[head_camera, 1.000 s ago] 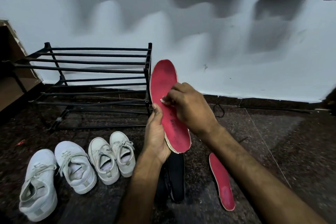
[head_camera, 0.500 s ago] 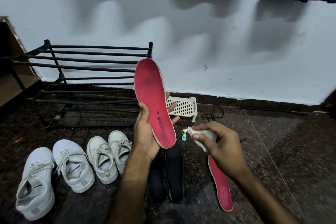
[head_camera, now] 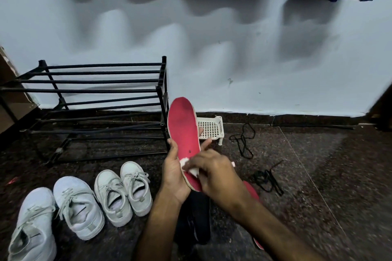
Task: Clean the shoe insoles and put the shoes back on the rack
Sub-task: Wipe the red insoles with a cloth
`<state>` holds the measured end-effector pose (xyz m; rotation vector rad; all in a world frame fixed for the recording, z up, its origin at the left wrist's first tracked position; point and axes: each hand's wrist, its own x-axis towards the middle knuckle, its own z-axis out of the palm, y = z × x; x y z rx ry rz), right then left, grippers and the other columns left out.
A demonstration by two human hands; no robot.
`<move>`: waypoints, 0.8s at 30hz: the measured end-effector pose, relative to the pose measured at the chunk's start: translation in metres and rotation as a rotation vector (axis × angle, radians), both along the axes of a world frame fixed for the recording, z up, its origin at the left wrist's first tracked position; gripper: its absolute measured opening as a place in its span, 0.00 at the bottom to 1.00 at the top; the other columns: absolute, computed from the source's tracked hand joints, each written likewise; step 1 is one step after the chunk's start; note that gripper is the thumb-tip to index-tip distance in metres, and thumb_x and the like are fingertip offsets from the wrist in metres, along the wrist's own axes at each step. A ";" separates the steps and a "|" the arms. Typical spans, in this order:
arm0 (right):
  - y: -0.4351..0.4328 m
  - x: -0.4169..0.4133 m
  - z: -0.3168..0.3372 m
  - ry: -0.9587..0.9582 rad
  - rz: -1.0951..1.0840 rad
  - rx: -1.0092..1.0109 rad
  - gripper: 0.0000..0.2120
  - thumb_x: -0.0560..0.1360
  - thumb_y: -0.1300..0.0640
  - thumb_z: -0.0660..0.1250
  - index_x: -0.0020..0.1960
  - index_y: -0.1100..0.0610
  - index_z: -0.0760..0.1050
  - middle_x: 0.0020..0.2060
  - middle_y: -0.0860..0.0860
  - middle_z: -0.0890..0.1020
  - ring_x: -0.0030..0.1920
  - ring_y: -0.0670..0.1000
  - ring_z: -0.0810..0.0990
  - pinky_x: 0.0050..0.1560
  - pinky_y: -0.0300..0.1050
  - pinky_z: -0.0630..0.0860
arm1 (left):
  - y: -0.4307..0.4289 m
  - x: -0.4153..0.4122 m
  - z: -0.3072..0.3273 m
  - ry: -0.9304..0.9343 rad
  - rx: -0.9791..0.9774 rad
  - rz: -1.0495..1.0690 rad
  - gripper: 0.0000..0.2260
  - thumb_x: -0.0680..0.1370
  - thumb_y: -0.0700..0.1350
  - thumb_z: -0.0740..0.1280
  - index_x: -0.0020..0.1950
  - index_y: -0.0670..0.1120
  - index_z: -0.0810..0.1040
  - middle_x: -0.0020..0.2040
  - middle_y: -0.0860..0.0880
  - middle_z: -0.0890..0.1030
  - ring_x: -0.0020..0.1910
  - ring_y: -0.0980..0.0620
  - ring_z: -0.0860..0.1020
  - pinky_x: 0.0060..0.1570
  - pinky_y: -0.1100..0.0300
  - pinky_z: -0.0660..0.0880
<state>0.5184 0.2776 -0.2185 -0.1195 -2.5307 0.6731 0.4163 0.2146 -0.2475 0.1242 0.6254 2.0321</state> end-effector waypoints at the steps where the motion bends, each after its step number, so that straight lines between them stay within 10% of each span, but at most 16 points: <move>1: 0.003 0.007 -0.002 -0.074 0.044 -0.027 0.19 0.64 0.71 0.64 0.47 0.53 0.84 0.44 0.48 0.84 0.46 0.47 0.80 0.50 0.39 0.75 | 0.000 -0.002 -0.004 0.011 -0.005 0.010 0.32 0.78 0.67 0.50 0.62 0.45 0.80 0.62 0.41 0.79 0.54 0.44 0.82 0.59 0.44 0.74; 9: 0.084 0.041 0.021 -0.270 -0.089 -0.378 0.10 0.68 0.61 0.77 0.48 0.50 0.84 0.44 0.42 0.85 0.43 0.39 0.82 0.46 0.39 0.78 | 0.021 0.005 -0.039 0.022 -0.055 -0.035 0.30 0.78 0.65 0.51 0.70 0.46 0.72 0.67 0.46 0.76 0.66 0.43 0.75 0.62 0.42 0.72; 19: 0.161 0.095 -0.080 -0.027 -0.415 -1.588 0.13 0.79 0.63 0.62 0.63 0.64 0.73 0.47 0.57 0.81 0.39 0.47 0.82 0.34 0.39 0.79 | 0.065 0.041 -0.155 0.127 -0.645 0.005 0.15 0.82 0.46 0.59 0.61 0.36 0.76 0.48 0.40 0.83 0.41 0.44 0.82 0.41 0.52 0.79; 24: 0.158 0.116 -0.151 -0.006 -0.459 -1.724 0.13 0.74 0.58 0.67 0.57 0.61 0.76 0.45 0.54 0.83 0.40 0.47 0.82 0.37 0.37 0.79 | 0.091 0.059 -0.216 0.368 -0.889 -0.110 0.11 0.79 0.35 0.61 0.60 0.35 0.76 0.46 0.41 0.81 0.43 0.46 0.79 0.47 0.52 0.77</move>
